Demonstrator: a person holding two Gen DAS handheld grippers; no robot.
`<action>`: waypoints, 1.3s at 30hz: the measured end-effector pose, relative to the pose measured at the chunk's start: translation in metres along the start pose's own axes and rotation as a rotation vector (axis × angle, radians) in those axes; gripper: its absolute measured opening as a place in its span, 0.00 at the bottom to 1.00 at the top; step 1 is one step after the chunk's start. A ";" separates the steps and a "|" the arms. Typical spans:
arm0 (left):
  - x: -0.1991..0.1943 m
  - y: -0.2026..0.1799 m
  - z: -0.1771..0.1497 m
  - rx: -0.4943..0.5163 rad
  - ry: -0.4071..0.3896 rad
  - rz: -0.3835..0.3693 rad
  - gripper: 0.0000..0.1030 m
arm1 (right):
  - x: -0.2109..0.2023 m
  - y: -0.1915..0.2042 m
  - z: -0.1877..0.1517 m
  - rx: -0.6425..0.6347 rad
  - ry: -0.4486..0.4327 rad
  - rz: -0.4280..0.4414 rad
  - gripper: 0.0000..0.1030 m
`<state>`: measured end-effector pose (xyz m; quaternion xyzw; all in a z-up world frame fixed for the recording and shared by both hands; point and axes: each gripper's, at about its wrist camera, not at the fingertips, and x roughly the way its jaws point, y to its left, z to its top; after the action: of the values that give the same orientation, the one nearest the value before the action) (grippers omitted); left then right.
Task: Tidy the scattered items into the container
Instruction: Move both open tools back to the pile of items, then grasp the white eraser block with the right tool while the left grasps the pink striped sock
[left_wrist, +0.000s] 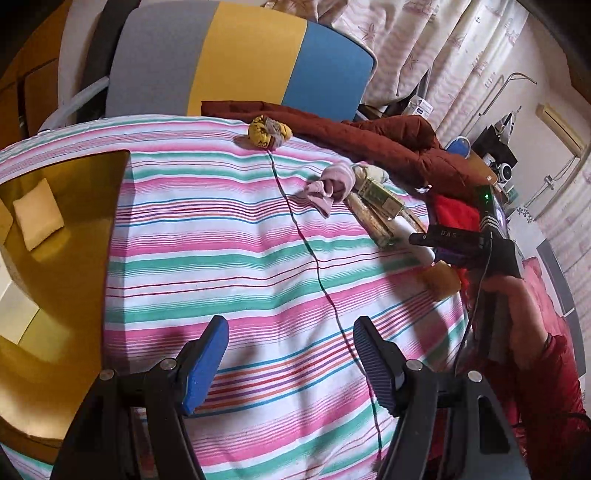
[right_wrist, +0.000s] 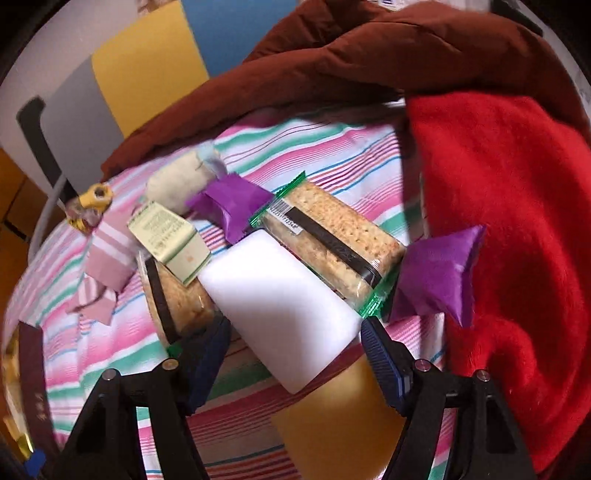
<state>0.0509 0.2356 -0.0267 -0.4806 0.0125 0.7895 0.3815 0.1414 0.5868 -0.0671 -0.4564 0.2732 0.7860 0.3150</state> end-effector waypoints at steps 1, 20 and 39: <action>0.003 -0.001 0.001 0.003 0.006 0.000 0.69 | 0.002 0.003 0.000 -0.021 0.004 -0.013 0.72; 0.095 -0.044 0.084 0.184 0.016 0.056 0.69 | 0.007 0.016 -0.005 -0.109 0.018 -0.054 0.72; 0.195 -0.082 0.154 0.310 0.070 0.111 0.63 | 0.006 0.012 0.002 -0.053 -0.003 0.042 0.60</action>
<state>-0.0622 0.4683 -0.0653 -0.4418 0.1738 0.7808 0.4062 0.1286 0.5821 -0.0702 -0.4576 0.2613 0.8000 0.2868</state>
